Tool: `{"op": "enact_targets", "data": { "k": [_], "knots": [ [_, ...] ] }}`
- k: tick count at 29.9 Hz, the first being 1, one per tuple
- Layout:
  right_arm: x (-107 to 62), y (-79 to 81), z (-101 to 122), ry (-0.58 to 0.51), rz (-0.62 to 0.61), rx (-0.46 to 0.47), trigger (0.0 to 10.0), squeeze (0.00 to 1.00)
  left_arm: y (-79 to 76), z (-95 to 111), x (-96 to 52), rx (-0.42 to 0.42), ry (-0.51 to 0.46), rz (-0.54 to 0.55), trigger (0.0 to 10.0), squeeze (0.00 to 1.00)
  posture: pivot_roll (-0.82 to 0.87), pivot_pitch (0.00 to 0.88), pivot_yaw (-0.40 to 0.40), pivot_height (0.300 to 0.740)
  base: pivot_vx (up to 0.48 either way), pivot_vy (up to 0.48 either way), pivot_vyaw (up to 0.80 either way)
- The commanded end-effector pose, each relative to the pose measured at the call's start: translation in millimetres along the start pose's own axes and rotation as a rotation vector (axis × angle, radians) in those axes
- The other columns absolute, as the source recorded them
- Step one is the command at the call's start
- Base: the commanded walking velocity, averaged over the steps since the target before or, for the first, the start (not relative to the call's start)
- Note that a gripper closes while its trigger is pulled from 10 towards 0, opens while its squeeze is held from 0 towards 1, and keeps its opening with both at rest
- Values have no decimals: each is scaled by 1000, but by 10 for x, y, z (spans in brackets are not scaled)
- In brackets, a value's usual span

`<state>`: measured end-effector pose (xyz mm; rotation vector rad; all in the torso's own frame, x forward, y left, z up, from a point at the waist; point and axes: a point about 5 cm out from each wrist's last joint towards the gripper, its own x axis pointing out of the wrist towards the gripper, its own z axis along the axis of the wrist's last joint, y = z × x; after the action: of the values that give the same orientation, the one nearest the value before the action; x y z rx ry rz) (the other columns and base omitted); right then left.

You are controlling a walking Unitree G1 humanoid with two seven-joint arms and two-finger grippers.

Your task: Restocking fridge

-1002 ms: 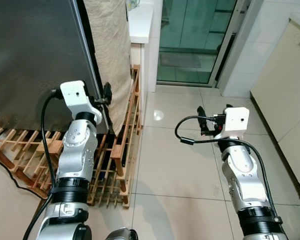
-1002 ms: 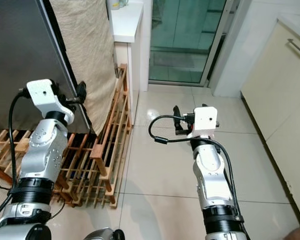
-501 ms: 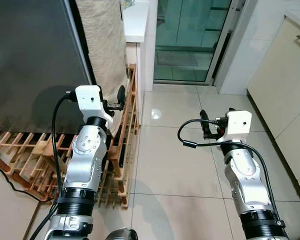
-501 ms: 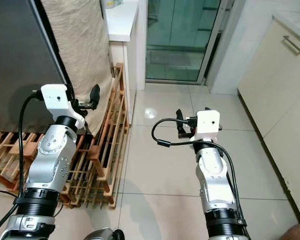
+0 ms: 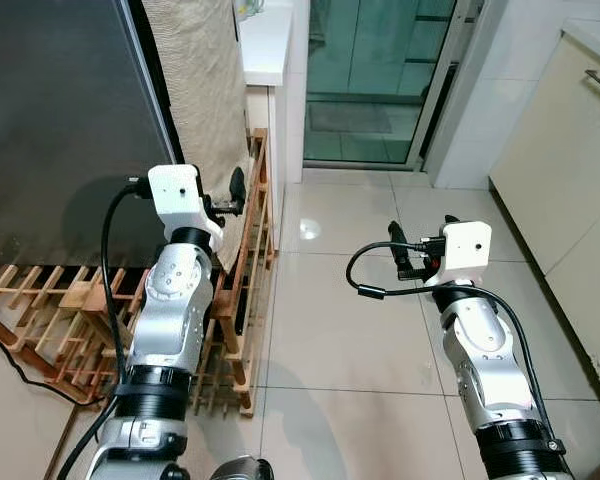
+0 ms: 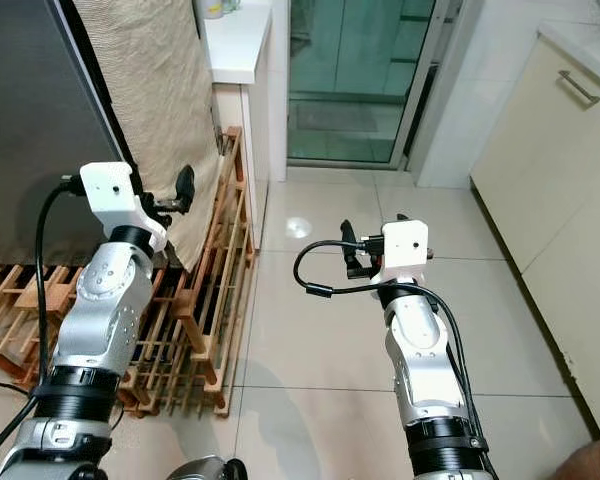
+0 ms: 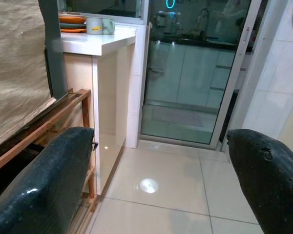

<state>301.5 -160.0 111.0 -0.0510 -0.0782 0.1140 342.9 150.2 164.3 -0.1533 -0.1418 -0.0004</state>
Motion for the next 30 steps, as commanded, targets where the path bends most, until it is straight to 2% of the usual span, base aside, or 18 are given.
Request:
{"op": "enact_targets", "data": {
  "k": [1, 5, 9, 13, 16, 20, 25, 30],
  "knots": [
    [21, -7, 58, -27, 1, -1, 10000, 0, 38, 109, 91, -41, -18, 40, 10000, 0, -54, 0, 33, 740, 0, 0, 0],
    [29, -15, 65, -30, -2, -2, 10000, 0, 45, 108, 152, -107, 10, 65, 10000, 0, -59, 0, 38, 740, 0, 0, 0],
    [22, -15, 64, -30, -3, -1, 10000, 0, 74, 100, 162, -131, 20, 93, 10000, 0, -61, 0, 41, 740, 0, 0, 0],
    [1, 30, 74, -38, 35, 5, 10000, 0, 104, 192, 157, -34, -42, 78, 10000, 0, -60, 0, 39, 740, 0, 0, 0],
    [-6, 154, 128, -45, 172, -7, 10000, 0, 83, 275, 135, 34, -100, 49, 10000, 0, -59, 0, 37, 740, 0, 0, 0],
    [-3, 189, 145, -35, 233, -14, 10000, 0, 44, 291, 129, 36, -110, 32, 10000, 0, -58, 0, 34, 740, 0, 0, 0],
    [35, 167, 170, -28, 238, -19, 10000, 0, -73, 325, 121, 45, -143, -37, 10000, 0, -58, 0, 34, 740, 0, 0, 0],
    [32, 195, 157, -16, 251, -6, 10000, 0, -177, 306, 119, 50, -137, -86, 10000, 0, -59, 0, 38, 740, 0, 0, 0]
  ]
}}
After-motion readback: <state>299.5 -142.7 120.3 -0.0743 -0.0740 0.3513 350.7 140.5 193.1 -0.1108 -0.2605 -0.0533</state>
